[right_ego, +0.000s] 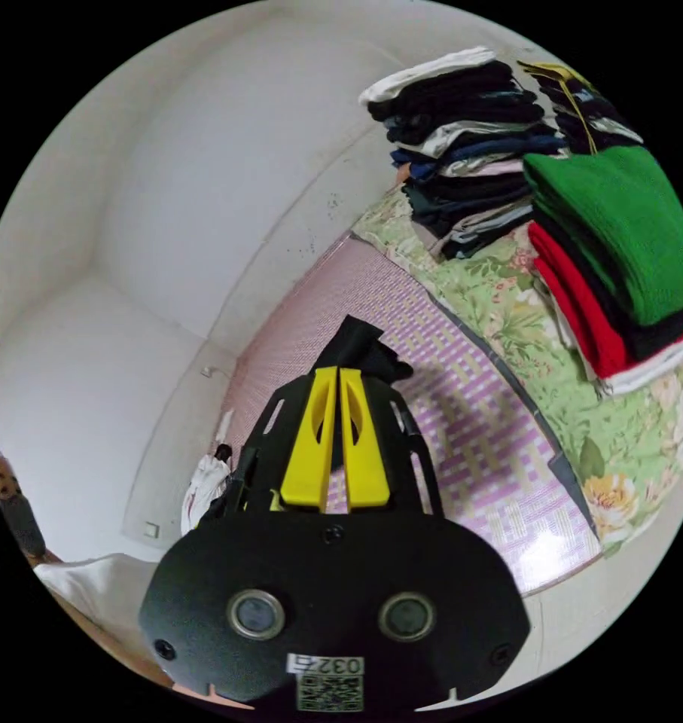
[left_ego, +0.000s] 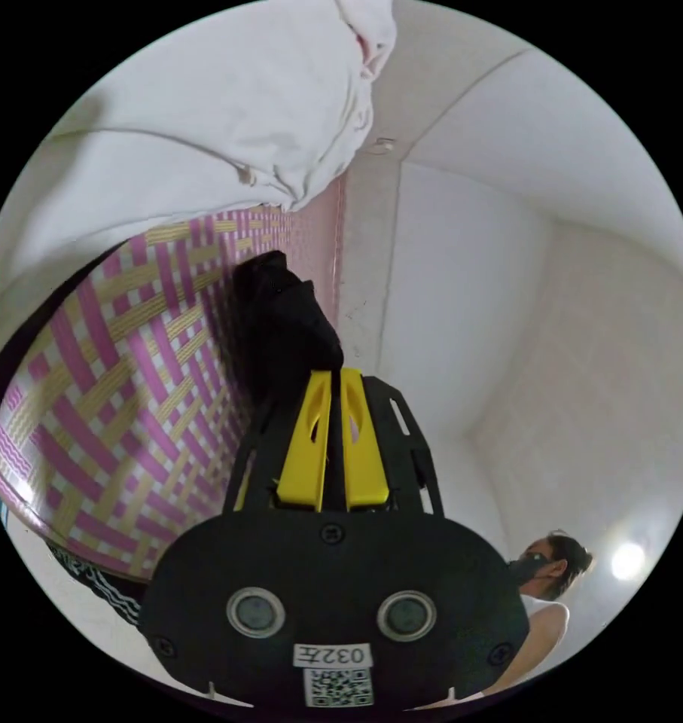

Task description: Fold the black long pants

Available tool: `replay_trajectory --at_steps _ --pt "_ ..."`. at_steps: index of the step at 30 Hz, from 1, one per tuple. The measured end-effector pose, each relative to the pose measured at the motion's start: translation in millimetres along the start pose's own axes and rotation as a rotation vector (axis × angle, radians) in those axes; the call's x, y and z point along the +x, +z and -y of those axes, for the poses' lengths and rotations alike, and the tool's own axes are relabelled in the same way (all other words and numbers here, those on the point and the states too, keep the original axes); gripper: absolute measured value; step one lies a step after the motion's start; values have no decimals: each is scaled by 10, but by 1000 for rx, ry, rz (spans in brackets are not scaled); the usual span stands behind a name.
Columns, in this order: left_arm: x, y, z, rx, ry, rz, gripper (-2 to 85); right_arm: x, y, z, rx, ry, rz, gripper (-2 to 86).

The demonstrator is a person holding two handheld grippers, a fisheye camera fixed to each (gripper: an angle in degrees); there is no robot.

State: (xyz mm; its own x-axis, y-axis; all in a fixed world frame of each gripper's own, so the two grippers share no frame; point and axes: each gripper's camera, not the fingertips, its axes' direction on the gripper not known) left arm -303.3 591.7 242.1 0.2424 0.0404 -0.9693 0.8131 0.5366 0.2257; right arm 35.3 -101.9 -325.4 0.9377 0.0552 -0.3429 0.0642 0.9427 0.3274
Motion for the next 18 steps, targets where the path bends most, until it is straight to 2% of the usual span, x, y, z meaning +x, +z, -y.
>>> replay_trajectory --at_steps 4,8,12,18 --pt "-43 -34 -134 -61 -14 164 -16 557 37 -359 -52 145 -47 -10" --pt "-282 -96 -289 -94 -122 328 -16 1176 177 -770 -119 341 -123 -10" --pt "-397 -200 -423 -58 -185 296 -16 1443 228 -996 -148 397 -165 -10" --pt "-114 -225 -534 -86 -145 332 -15 1500 70 -1086 -105 382 -212 -10"
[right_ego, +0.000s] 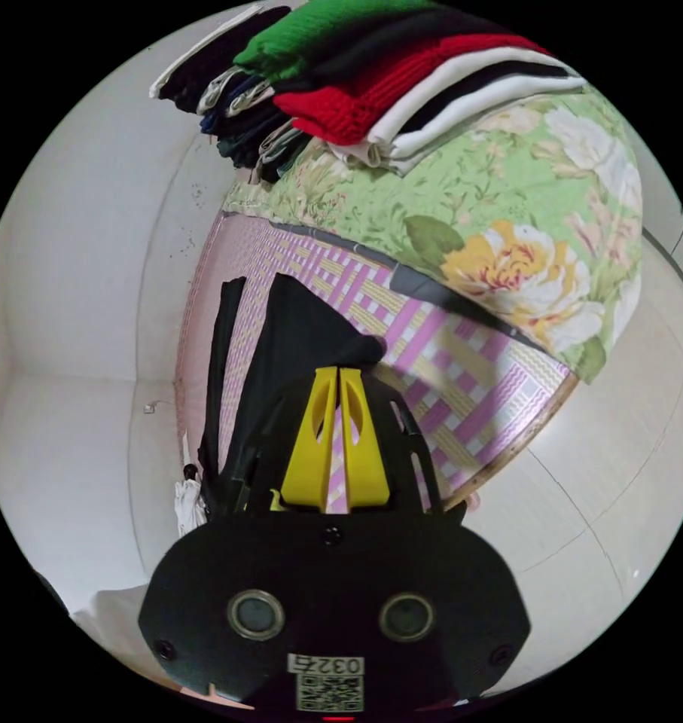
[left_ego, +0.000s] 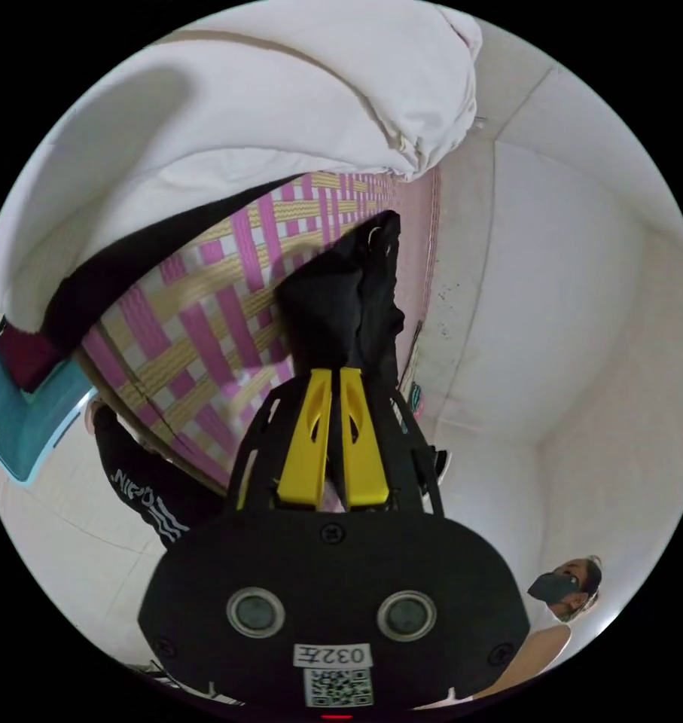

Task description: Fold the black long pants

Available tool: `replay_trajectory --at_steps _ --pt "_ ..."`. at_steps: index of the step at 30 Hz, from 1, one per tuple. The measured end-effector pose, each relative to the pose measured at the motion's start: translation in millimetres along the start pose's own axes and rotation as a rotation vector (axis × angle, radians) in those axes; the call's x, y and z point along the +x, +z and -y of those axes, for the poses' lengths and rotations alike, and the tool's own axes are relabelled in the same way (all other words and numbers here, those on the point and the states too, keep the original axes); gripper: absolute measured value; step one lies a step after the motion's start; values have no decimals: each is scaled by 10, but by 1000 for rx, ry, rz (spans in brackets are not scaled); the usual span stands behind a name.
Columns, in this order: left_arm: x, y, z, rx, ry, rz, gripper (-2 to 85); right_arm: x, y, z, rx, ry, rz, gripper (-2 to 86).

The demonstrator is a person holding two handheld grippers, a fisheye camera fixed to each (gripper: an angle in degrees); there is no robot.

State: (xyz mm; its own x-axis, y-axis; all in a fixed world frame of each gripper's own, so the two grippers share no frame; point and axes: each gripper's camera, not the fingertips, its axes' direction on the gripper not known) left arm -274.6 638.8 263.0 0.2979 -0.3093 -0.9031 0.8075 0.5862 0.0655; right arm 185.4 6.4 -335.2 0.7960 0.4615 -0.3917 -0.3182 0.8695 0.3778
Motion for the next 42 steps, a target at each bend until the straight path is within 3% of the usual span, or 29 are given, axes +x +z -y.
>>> replay_trajectory --at_steps 7,13,16,18,20,27,32,37,42 --pt "167 -264 -315 35 -13 12 -13 -17 78 -56 -56 -32 -108 -9" --pt "248 -234 -484 36 -76 139 -7 0 216 -54 -84 -7 -163 29" --pt "383 -379 -671 161 -82 124 5 -304 121 -80 66 -73 -265 84" --pt "639 -558 -852 309 -64 234 -1 -730 153 -60 175 -229 -327 85" --pt "900 -566 -922 363 7 286 -9 -1020 380 76 132 -357 -248 82" --pt "1755 357 -858 159 153 311 -9 -1860 1933 1028 -152 -409 78 89" --pt "2124 938 -1041 40 188 347 -9 -2316 2939 1680 -266 -330 95 103" --pt "2295 1145 -1264 43 146 338 -9 -2661 3619 2075 -279 -324 51 107" --pt "2564 1317 -1205 20 136 407 -9 -2892 3951 2149 -337 -390 65 10"
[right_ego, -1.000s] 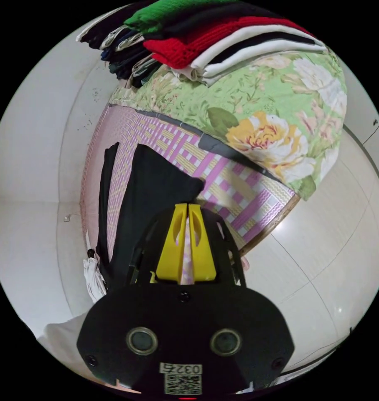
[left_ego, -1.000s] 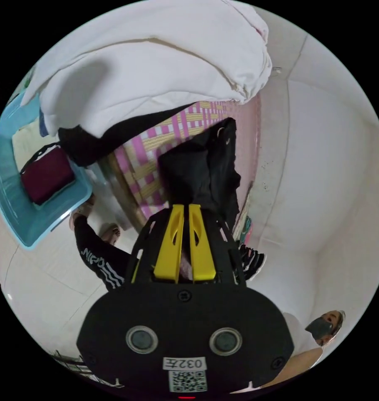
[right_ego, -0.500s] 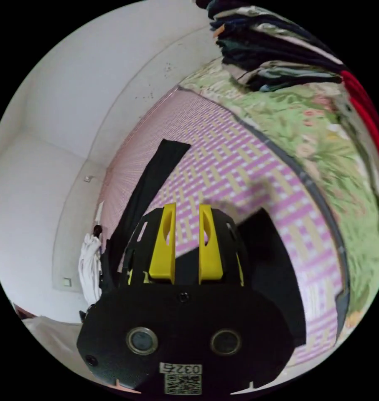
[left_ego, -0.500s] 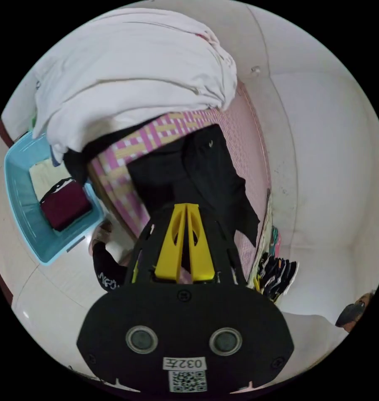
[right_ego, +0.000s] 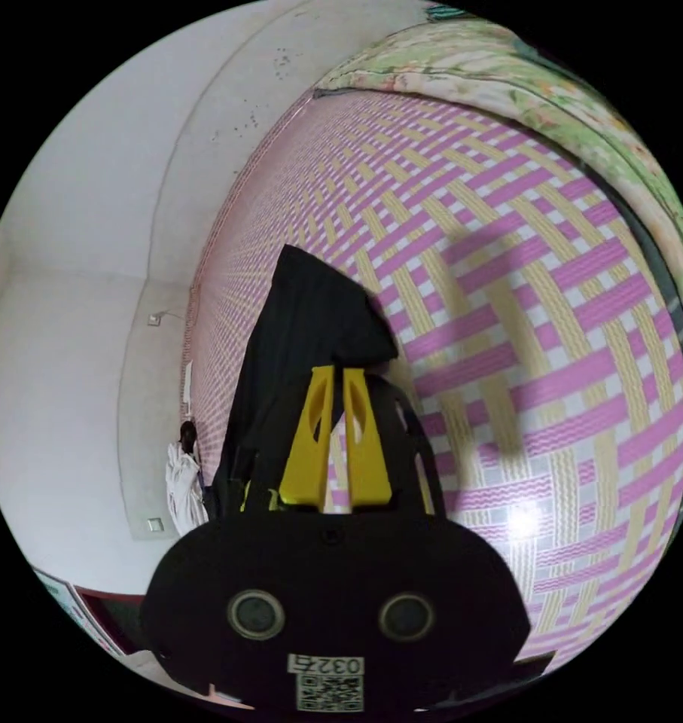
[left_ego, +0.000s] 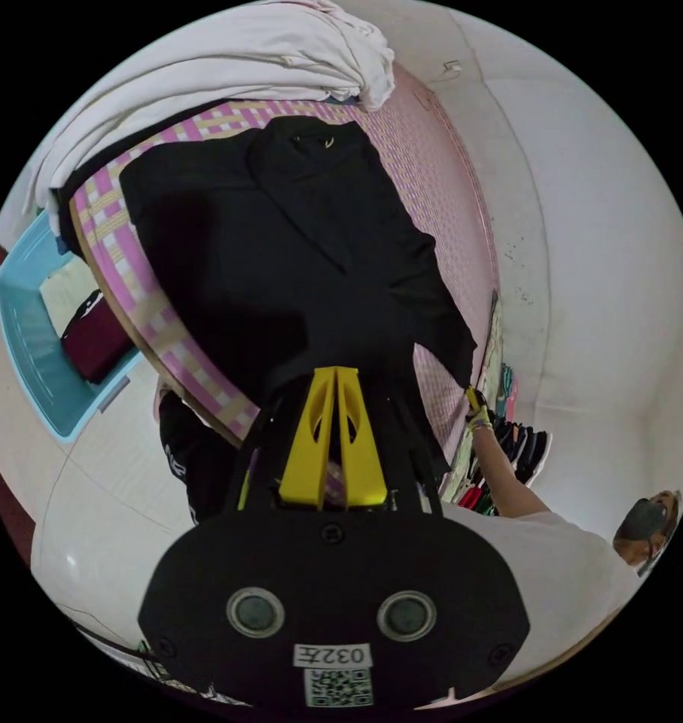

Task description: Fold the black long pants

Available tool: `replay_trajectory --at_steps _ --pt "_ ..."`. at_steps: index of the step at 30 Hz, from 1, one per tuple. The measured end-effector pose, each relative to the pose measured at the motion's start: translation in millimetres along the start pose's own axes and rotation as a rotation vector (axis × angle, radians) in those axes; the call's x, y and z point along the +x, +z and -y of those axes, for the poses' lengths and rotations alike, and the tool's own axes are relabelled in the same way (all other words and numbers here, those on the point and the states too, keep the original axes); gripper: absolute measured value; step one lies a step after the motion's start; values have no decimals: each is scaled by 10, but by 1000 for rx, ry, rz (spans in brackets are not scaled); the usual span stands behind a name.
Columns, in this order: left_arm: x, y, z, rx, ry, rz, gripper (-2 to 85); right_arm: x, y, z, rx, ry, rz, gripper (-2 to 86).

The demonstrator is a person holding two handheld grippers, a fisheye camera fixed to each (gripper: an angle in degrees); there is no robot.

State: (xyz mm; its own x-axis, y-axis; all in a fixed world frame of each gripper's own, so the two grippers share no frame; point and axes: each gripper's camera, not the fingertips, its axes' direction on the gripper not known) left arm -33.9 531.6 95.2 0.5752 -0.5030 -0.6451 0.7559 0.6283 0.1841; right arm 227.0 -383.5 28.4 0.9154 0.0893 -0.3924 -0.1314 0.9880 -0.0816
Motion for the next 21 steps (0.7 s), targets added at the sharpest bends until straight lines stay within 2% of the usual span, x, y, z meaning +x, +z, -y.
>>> replay_trajectory --at_steps 3,7,10,13,17,21 --pt "226 32 182 -16 40 47 -9 -16 -302 -152 81 -76 -34 -5" --pt "397 123 396 -30 61 50 -9 250 -861 -615 199 -66 -82 -9" --pt "490 254 606 -53 75 54 -9 657 -1048 -979 159 45 -138 -7" --pt "578 355 879 -64 97 31 -9 905 -1266 -1394 217 136 -158 3" --pt "694 441 1346 -63 169 25 -9 690 -1564 -2058 337 117 -218 40" --pt "732 511 1835 -49 273 124 -9 350 -1537 -2777 277 46 -231 29"
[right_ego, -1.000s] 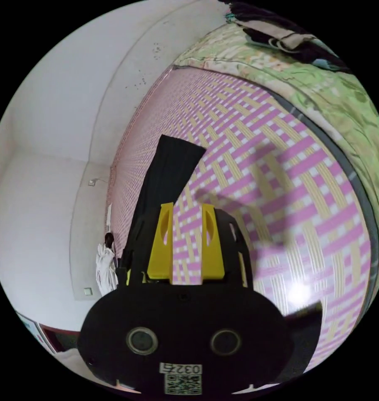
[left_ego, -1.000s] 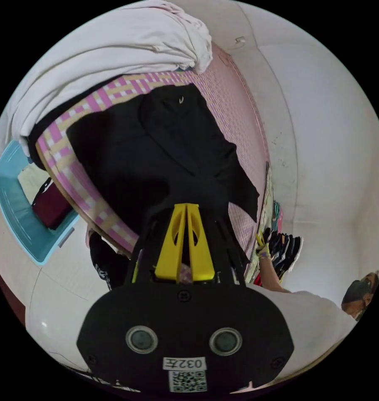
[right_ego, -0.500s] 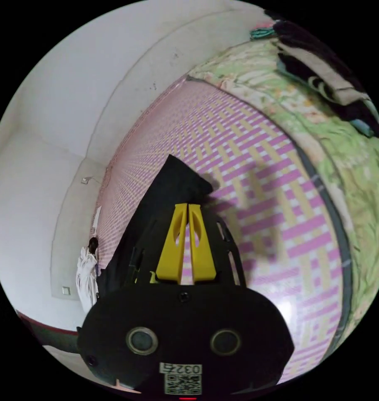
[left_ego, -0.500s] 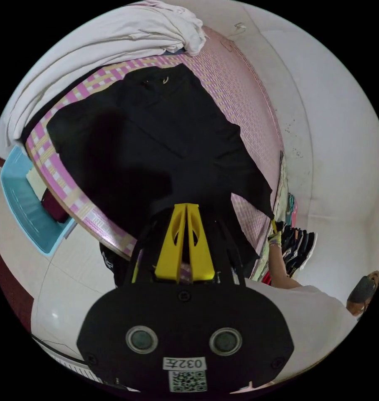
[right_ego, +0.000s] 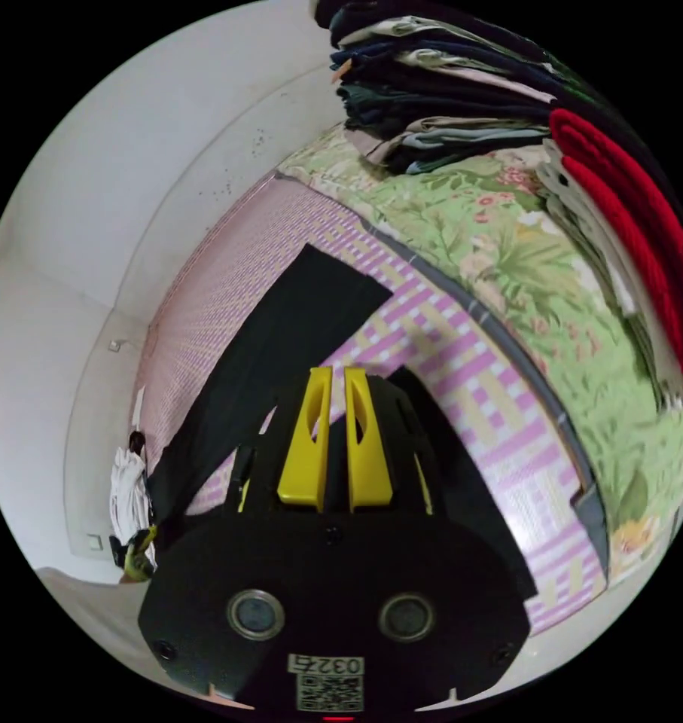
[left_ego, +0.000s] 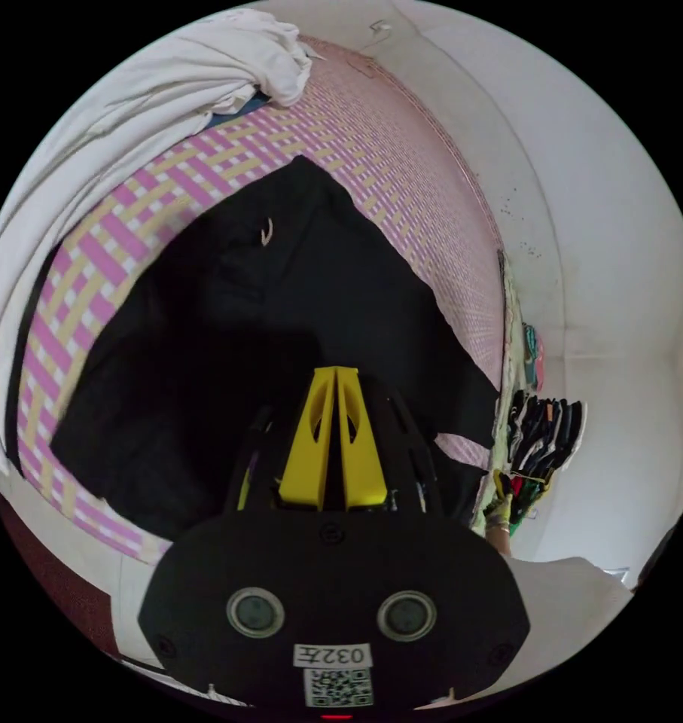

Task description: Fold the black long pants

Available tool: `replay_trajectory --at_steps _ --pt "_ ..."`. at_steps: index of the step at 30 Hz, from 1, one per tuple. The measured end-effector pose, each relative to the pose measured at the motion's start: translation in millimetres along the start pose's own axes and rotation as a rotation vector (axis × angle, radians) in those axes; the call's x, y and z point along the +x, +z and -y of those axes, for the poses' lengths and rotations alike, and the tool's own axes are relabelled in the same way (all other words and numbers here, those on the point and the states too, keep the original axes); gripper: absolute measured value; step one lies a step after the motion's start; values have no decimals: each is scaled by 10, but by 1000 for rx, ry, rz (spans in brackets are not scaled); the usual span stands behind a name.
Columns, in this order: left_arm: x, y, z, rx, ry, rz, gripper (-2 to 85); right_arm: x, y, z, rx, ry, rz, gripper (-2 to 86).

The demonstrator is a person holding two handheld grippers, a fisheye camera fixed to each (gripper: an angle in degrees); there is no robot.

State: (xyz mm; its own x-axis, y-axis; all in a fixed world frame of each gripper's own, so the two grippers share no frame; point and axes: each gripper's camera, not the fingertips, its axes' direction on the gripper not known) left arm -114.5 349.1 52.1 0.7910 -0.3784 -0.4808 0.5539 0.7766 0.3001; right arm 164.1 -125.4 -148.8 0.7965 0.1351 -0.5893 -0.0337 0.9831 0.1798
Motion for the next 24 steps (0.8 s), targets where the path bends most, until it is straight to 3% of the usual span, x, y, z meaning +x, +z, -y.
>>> replay_trajectory --at_steps 8,12,15,24 --pt "-328 142 546 -9 135 29 -10 37 -424 -1159 -92 101 -71 -1" --pt "-518 88 644 40 91 69 -10 286 -746 -1564 -45 221 -68 8" --pt "-734 91 626 6 25 -27 -9 561 -921 -1811 3 334 -12 34" --pt "-1690 -631 -932 166 -86 -235 18 1284 -1139 -2110 49 525 129 82"
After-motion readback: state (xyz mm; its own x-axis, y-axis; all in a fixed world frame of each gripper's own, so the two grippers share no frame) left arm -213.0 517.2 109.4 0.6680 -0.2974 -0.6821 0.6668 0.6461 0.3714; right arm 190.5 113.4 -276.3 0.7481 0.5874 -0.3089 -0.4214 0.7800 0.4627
